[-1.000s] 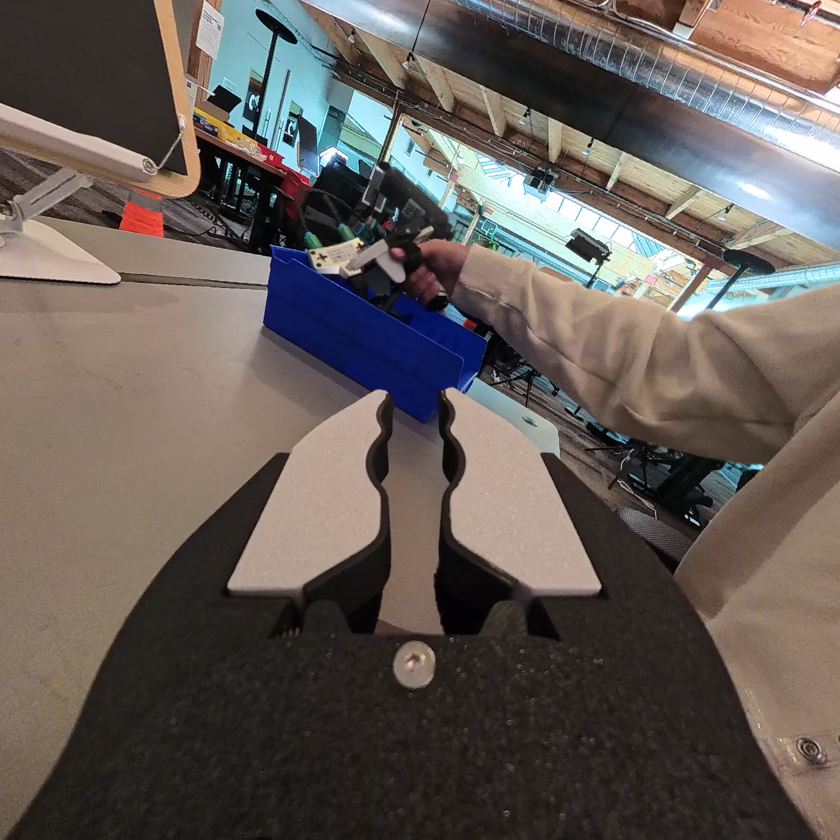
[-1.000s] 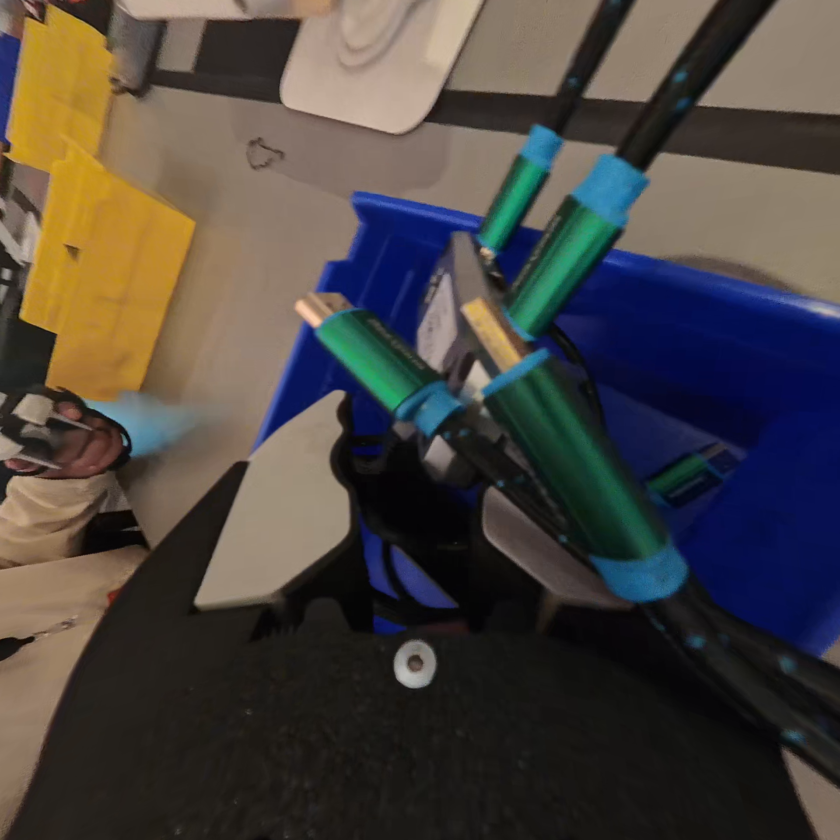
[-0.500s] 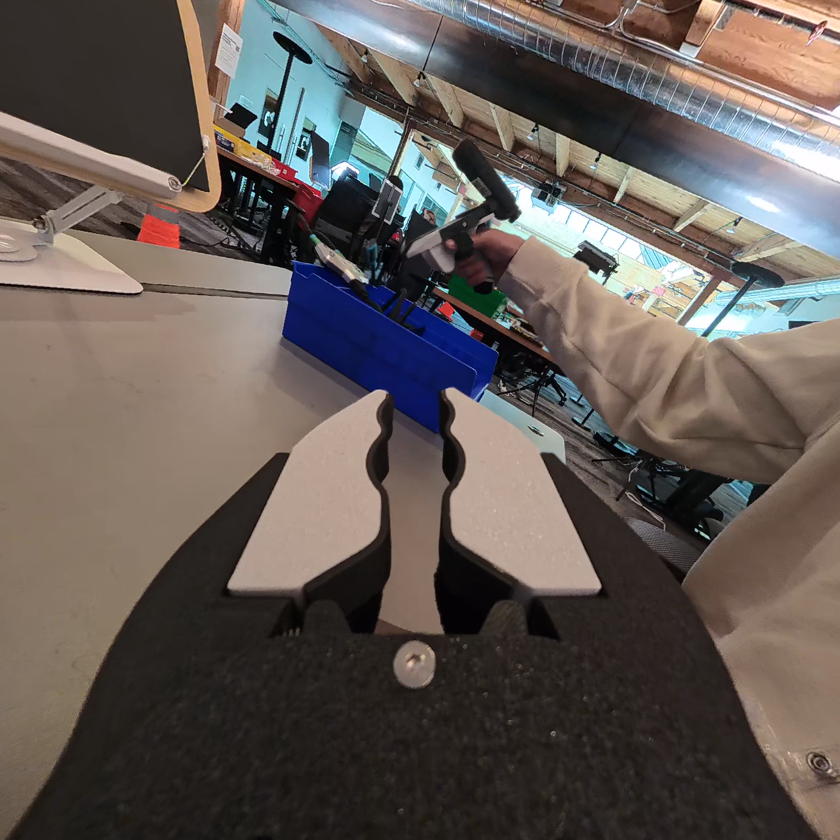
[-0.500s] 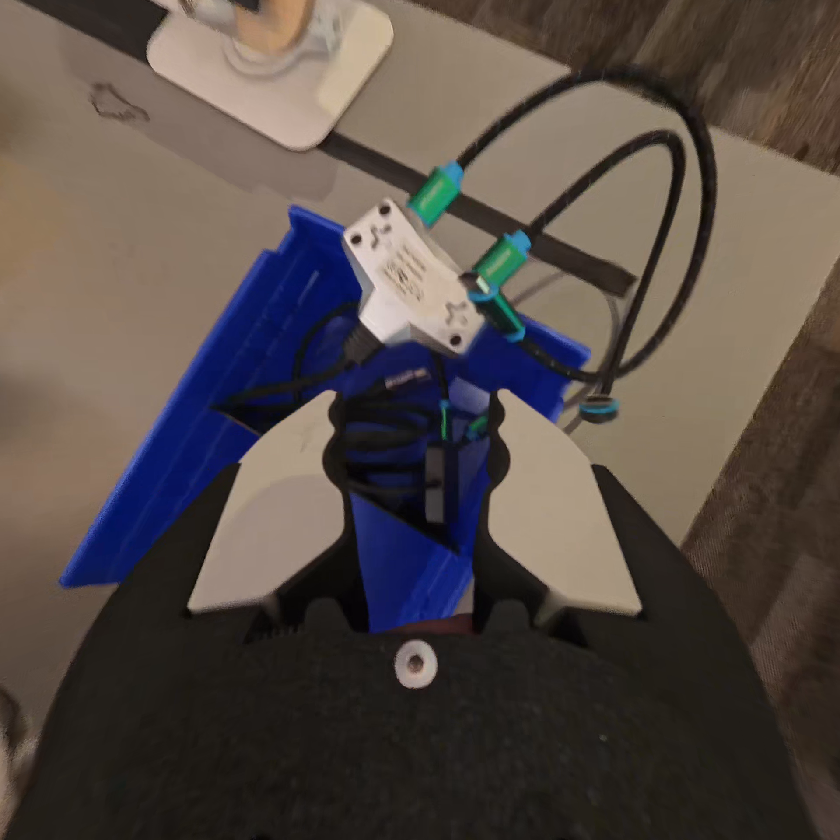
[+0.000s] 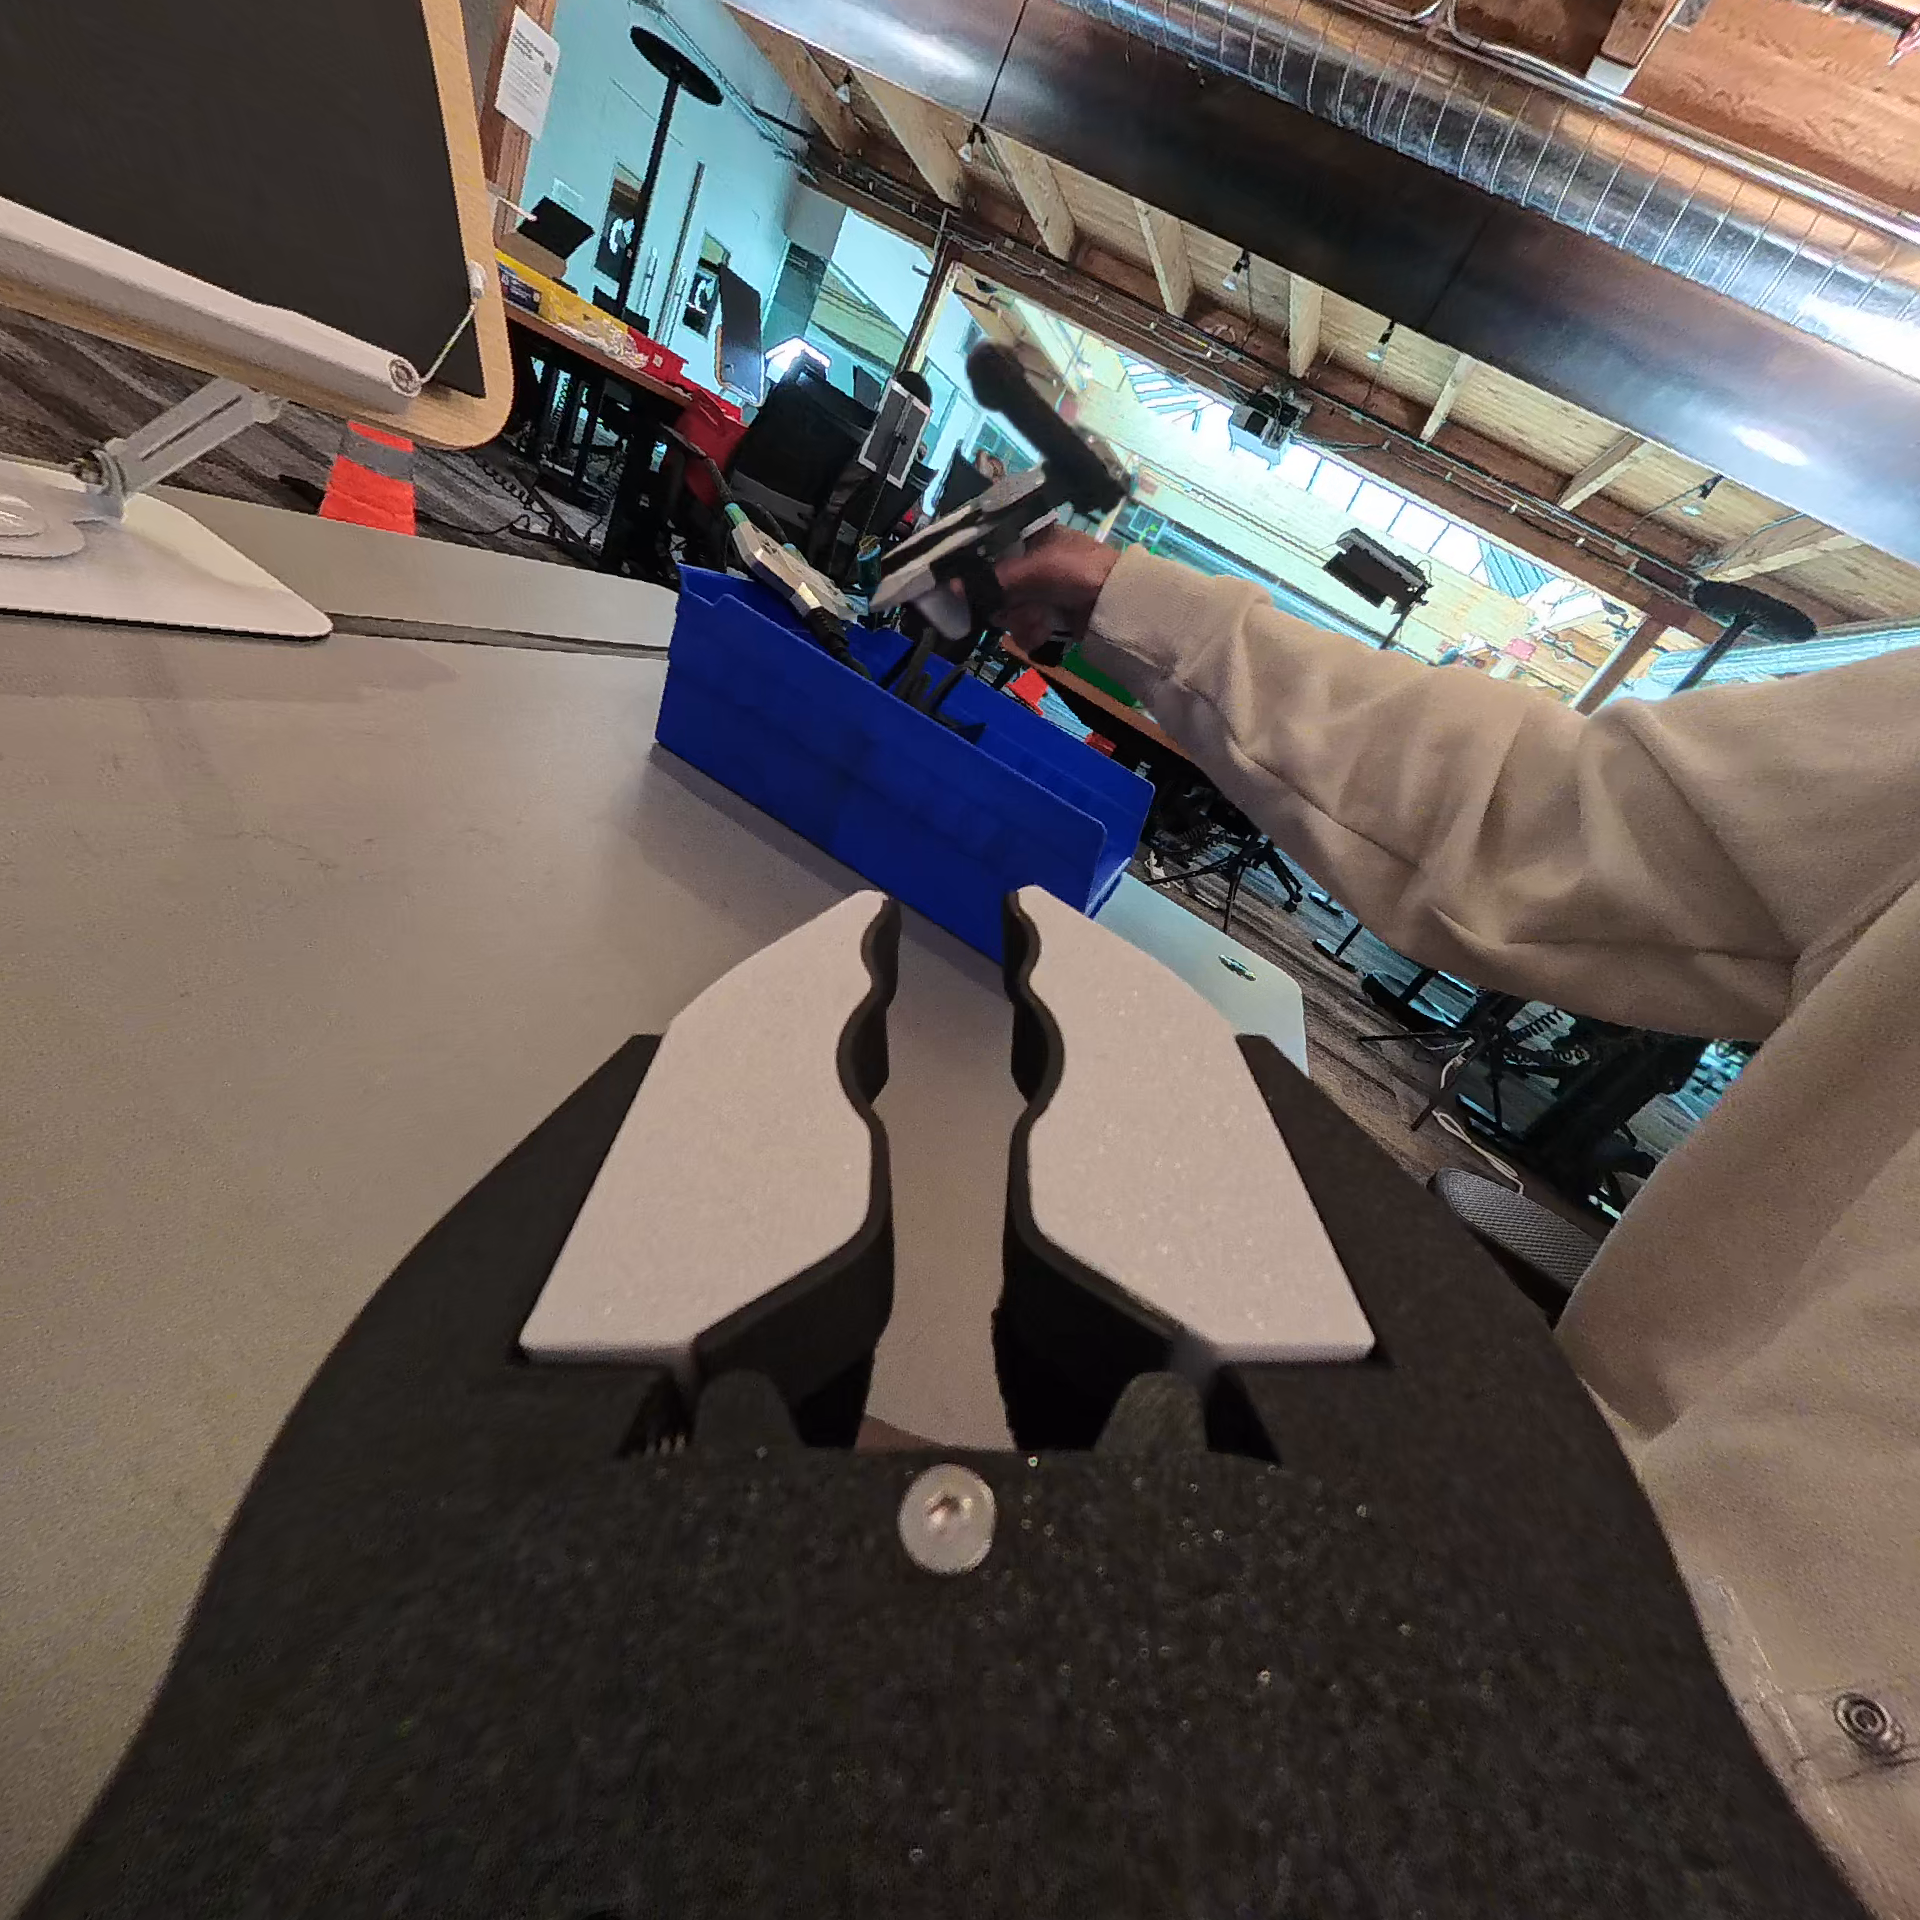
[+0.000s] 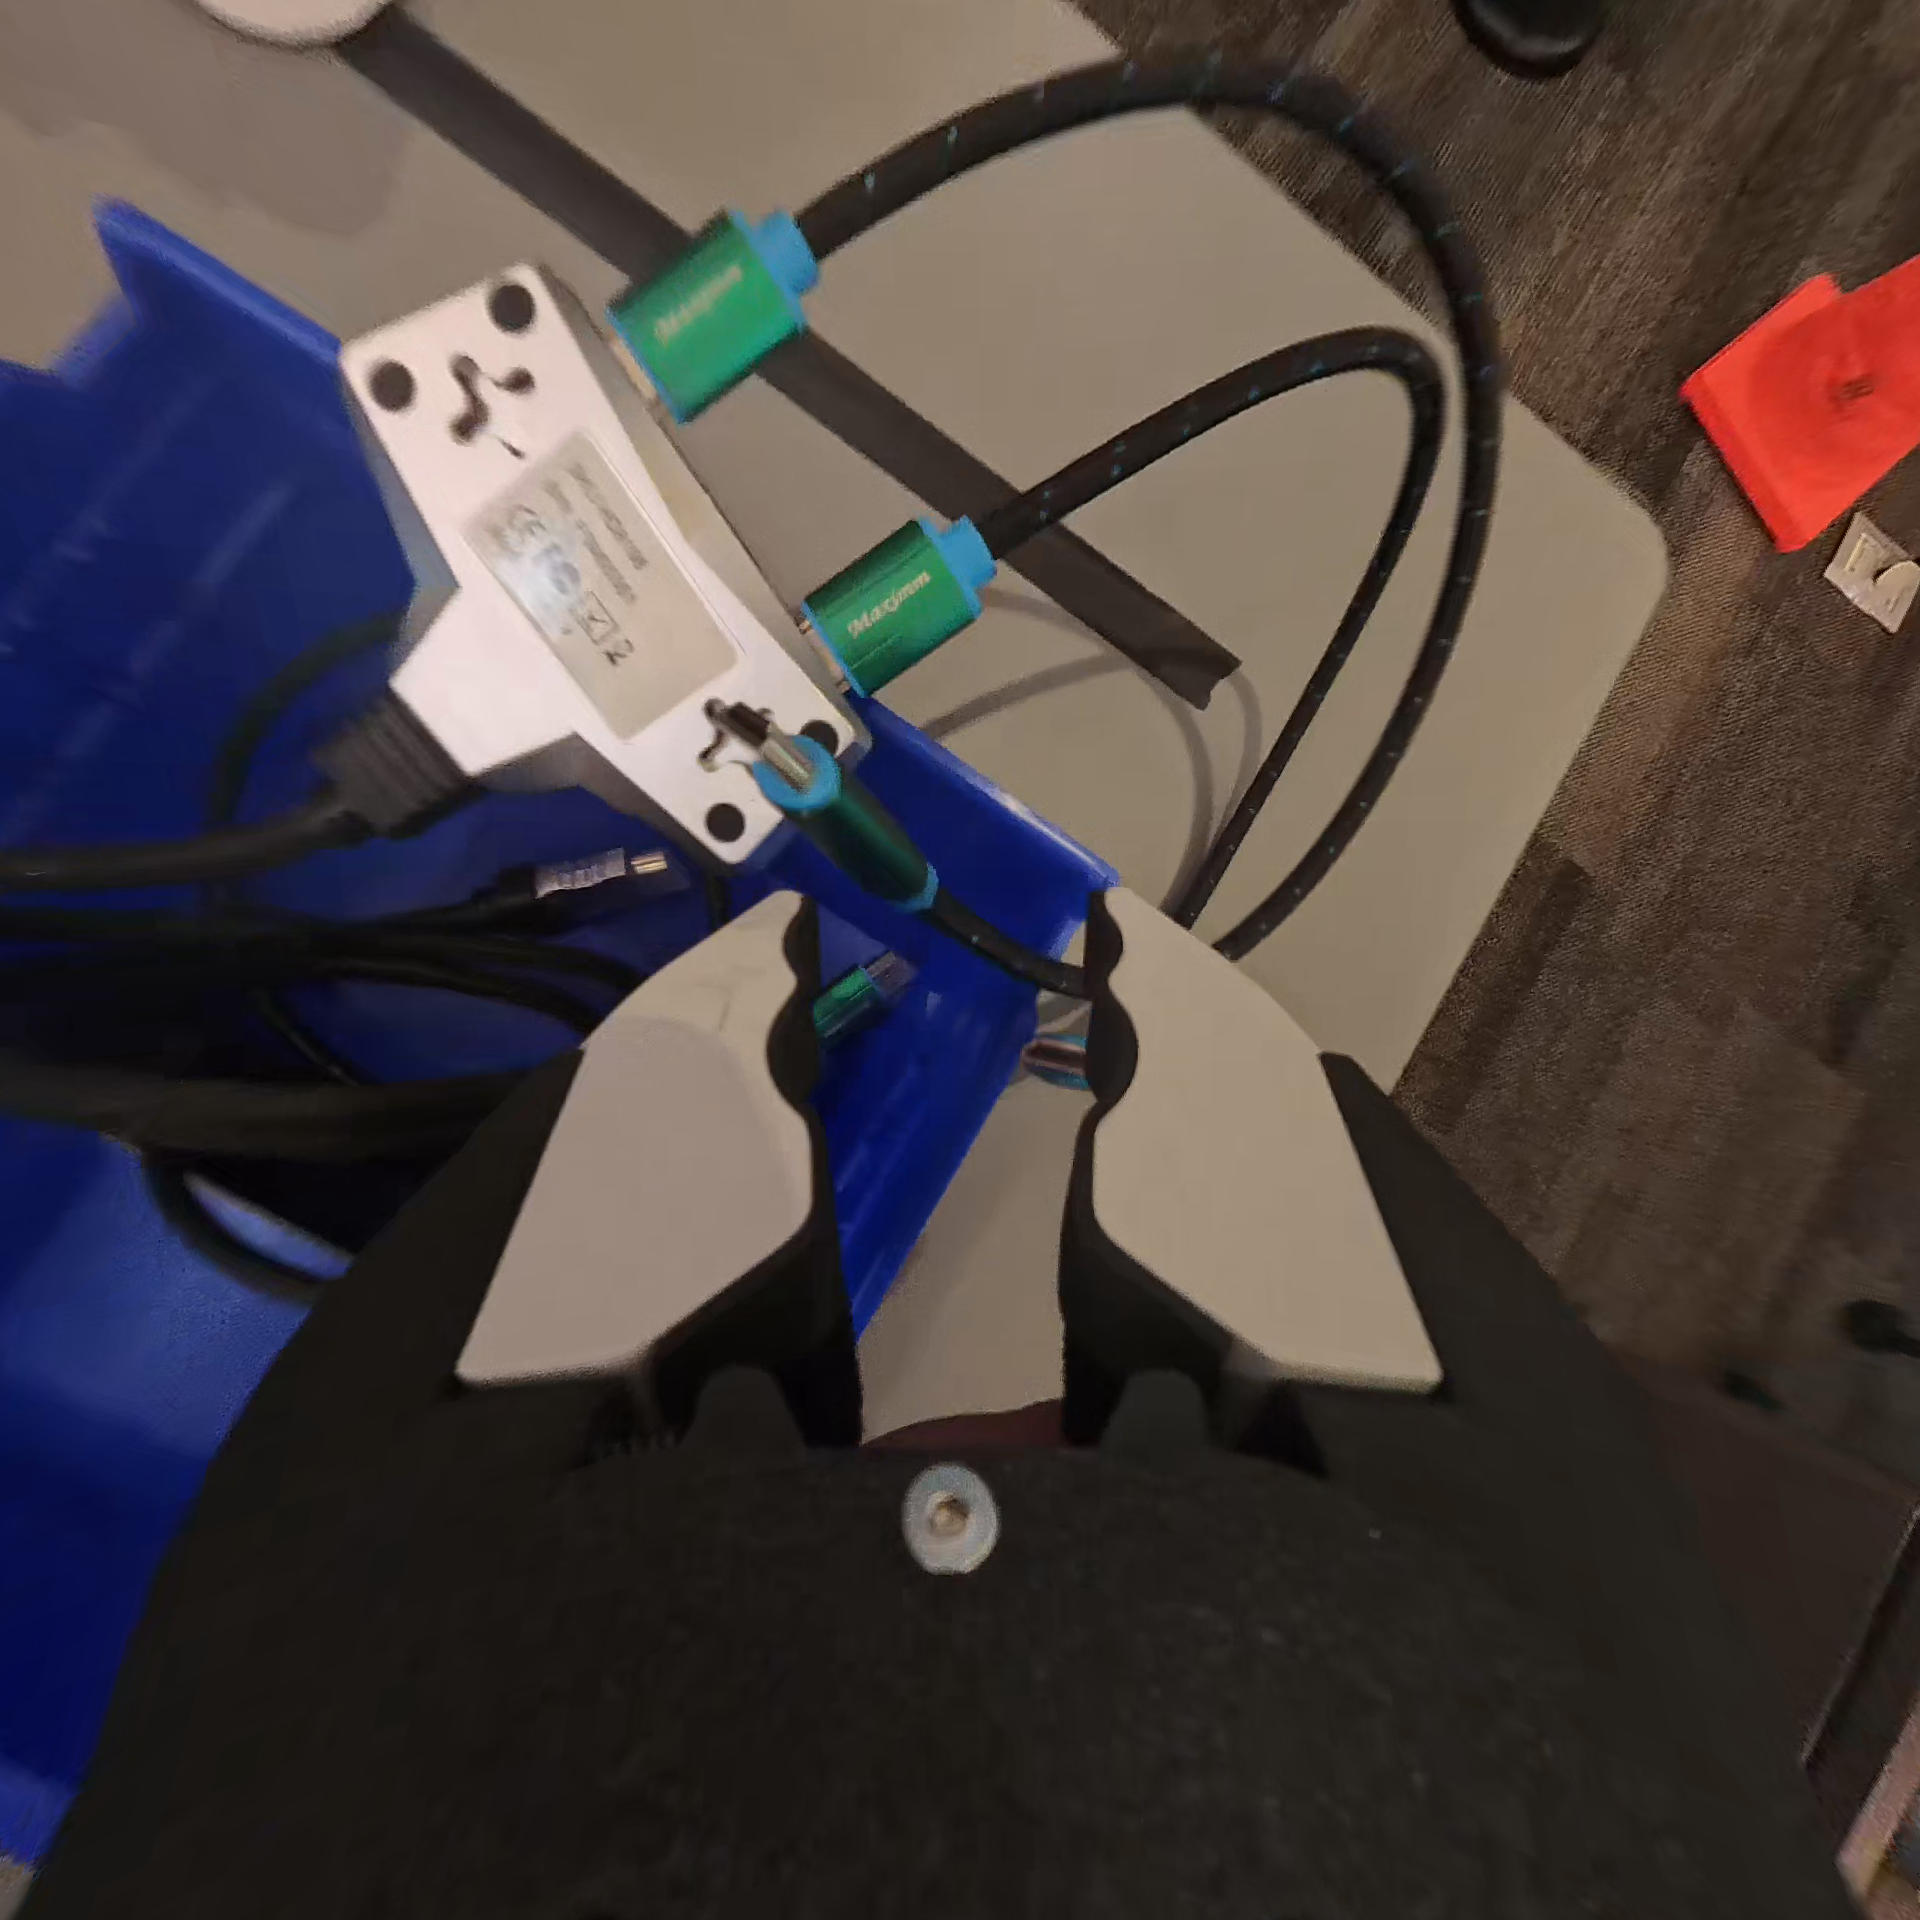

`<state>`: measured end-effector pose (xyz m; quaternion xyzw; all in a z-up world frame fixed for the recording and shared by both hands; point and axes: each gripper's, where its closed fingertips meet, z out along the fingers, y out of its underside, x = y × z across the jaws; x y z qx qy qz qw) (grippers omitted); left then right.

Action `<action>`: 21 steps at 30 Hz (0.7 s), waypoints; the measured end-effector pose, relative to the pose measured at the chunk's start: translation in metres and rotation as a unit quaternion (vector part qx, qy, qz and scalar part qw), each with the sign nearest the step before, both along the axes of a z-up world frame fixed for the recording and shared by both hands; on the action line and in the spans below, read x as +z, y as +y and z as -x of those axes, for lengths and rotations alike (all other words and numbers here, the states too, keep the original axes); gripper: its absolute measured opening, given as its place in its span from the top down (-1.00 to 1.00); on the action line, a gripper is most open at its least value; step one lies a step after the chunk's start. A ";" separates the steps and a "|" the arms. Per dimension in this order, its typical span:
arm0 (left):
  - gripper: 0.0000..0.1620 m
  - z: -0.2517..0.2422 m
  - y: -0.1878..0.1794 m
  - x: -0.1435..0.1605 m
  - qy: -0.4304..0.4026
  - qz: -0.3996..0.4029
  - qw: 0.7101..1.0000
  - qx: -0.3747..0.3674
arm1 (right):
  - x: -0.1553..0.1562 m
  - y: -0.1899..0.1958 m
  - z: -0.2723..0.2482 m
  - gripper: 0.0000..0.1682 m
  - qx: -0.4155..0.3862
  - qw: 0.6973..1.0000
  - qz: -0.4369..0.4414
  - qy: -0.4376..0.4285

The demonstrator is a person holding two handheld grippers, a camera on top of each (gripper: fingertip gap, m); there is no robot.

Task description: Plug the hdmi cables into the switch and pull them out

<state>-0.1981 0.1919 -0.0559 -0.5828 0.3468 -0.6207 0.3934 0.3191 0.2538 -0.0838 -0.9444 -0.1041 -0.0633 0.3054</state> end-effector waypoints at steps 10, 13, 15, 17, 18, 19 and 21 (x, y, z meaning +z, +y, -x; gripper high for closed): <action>0.78 0.000 0.005 -0.004 0.004 0.007 1.000 0.001 | 0.097 0.018 0.040 0.84 0.017 0.992 -0.109 0.056; 0.78 0.000 0.003 -0.003 0.001 0.011 1.000 -0.004 | 0.129 0.003 0.098 0.85 0.076 0.980 -0.104 0.150; 0.78 0.000 0.002 -0.001 -0.001 0.010 1.000 -0.007 | 0.131 -0.011 0.131 0.85 0.110 0.970 -0.085 0.199; 0.78 0.001 0.001 0.000 -0.002 0.006 1.000 -0.008 | 0.109 -0.025 0.150 0.84 0.127 0.966 -0.040 0.222; 0.78 0.001 0.001 0.001 -0.003 0.005 1.000 -0.008 | 0.094 -0.027 0.150 0.84 0.119 0.968 -0.030 0.217; 0.78 0.002 0.000 0.002 -0.003 0.004 1.000 -0.008 | 0.074 -0.028 0.142 0.84 0.090 0.973 -0.015 0.211; 0.78 0.002 -0.001 0.003 -0.004 0.004 1.000 -0.009 | 0.032 -0.029 0.125 0.84 0.016 0.969 0.028 0.247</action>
